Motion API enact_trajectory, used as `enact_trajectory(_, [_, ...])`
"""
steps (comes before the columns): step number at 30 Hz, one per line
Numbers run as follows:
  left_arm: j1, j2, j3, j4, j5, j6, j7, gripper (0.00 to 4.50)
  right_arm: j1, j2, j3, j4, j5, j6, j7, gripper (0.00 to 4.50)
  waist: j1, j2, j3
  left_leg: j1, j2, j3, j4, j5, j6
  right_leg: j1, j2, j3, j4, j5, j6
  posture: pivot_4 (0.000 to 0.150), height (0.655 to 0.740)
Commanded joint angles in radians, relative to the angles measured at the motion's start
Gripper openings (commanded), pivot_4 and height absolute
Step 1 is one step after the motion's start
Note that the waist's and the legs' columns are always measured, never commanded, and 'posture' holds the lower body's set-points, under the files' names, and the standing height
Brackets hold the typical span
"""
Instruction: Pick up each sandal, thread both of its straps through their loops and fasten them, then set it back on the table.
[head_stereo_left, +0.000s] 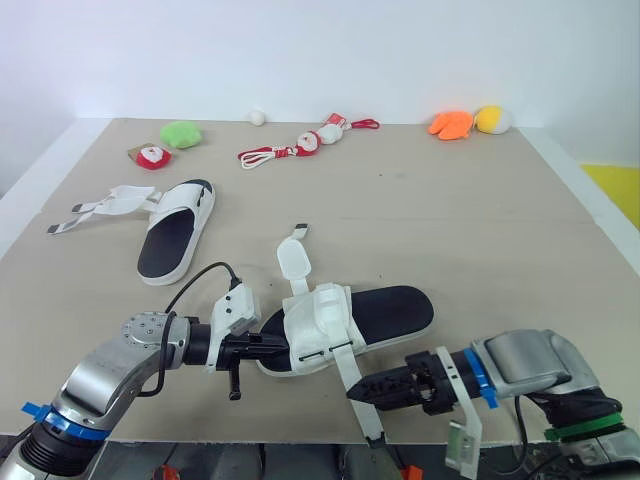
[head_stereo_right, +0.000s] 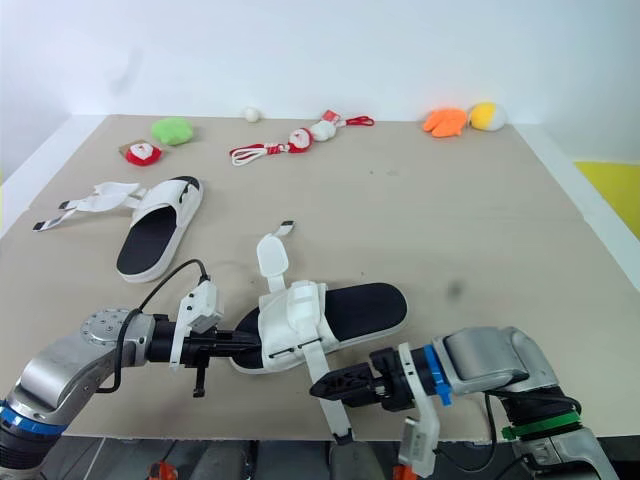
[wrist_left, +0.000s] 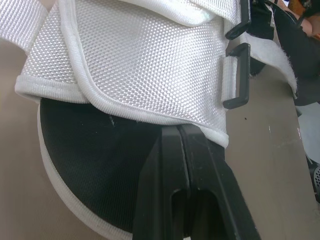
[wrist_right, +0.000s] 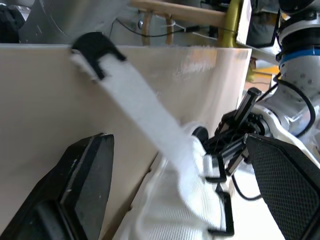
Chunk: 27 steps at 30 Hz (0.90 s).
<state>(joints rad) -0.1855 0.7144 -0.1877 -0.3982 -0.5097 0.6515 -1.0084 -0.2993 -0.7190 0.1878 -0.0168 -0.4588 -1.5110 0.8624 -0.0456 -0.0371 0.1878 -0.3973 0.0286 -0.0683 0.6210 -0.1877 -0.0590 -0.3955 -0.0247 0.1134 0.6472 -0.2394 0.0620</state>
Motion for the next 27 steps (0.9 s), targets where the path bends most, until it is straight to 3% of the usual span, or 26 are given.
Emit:
enact_trajectory(1, [0.004, -0.005, -0.025, 0.01, 0.012, 0.013, 0.004, 0.0, -0.024, -0.03, 0.029, -0.034, 0.007, 0.008, -0.068, 3.17, 0.0, 0.0, 0.0, 0.0, 0.0, 0.0, 0.0, 0.0, 0.0, 0.0, 0.0, 0.0, 0.0, 0.0, 0.0, 0.15, 0.74])
enact_trajectory(2, [0.004, -0.006, -0.025, 0.011, 0.012, 0.013, 0.003, 0.0, -0.028, -0.045, 0.036, -0.031, 0.012, 0.005, -0.082, 2.88, 0.0, 0.0, 0.0, 0.0, 0.0, 0.0, 0.0, 0.0, 0.0, 0.0, 0.0, 0.0, 0.0, 0.0, 0.0, 0.15, 0.74])
enact_trajectory(3, [0.003, -0.006, -0.024, 0.013, 0.012, 0.012, 0.002, 0.0, -0.033, -0.061, 0.043, -0.027, 0.013, 0.001, -0.095, 2.17, 0.0, 0.0, 0.0, 0.0, -0.001, 0.0, 0.0, 0.0, 0.0, 0.0, -0.001, 0.0, 0.0, 0.0, 0.0, 0.15, 0.74])
enact_trajectory(4, [0.003, -0.006, -0.024, 0.014, 0.013, 0.011, 0.002, 0.0, -0.037, -0.08, 0.051, -0.025, 0.013, -0.002, -0.106, 1.92, 0.0, 0.0, 0.0, 0.0, -0.001, 0.0, 0.0, 0.0, 0.0, 0.0, -0.001, 0.0, 0.0, 0.0, 0.0, 0.15, 0.74])
enact_trajectory(8, [0.003, -0.005, -0.024, 0.017, 0.015, 0.009, 0.0, 0.0, -0.052, -0.129, 0.084, -0.018, 0.011, -0.003, -0.15, 0.01, 0.0, 0.0, 0.0, 0.0, -0.001, 0.0, 0.0, 0.0, 0.0, 0.0, -0.001, 0.0, 0.0, 0.0, 0.0, 0.15, 0.74])
enact_trajectory(12, [0.0, -0.009, -0.026, 0.024, 0.018, 0.004, -0.001, 0.0, -0.067, -0.182, 0.164, -0.046, 0.084, 0.066, -0.181, 0.01, 0.0, 0.0, 0.0, 0.0, -0.001, 0.0, 0.0, 0.0, 0.0, 0.0, -0.001, 0.0, 0.0, 0.0, 0.0, 0.15, 0.74])
enact_trajectory(15, [-0.006, -0.011, -0.027, 0.03, 0.019, 0.003, -0.003, 0.0, -0.088, -0.286, 0.295, -0.113, 0.32, 0.244, -0.147, 0.01, 0.0, 0.001, 0.0, 0.0, -0.001, 0.0, 0.0, 0.0, 0.0, 0.0, -0.001, 0.002, 0.0, 0.0, 0.0, 0.15, 0.74])
enact_trajectory(19, [-0.017, -0.01, -0.032, 0.041, 0.024, 0.0, -0.013, 0.0, -0.162, -0.367, 0.371, -0.322, 0.873, 0.828, 0.028, 0.01, 0.0, 0.002, 0.0, 0.0, -0.001, 0.0, 0.0, 0.0, 0.001, 0.001, 0.0, 0.003, 0.001, 0.0, -0.001, 0.15, 0.74])
enact_trajectory(22, [-0.023, -0.009, -0.034, 0.045, 0.027, 0.0, -0.017, 0.0, -0.181, -0.421, 0.336, -0.441, 1.182, 1.205, 0.073, 0.01, 0.002, 0.002, 0.0, 0.0, -0.001, -0.001, 0.001, 0.001, 0.002, 0.002, 0.0, 0.003, 0.001, 0.0, -0.001, 0.15, 0.74])
enact_trajectory(27, [-0.023, -0.006, -0.035, 0.044, 0.028, -0.001, -0.02, 0.0, -0.319, -0.399, 0.263, -0.453, 1.498, 1.77, 0.032, 0.01, 0.001, 0.002, 0.0, -0.003, -0.001, -0.001, 0.001, 0.001, 0.002, -0.002, -0.001, 0.002, 0.001, 0.0, -0.001, 0.15, 0.74])
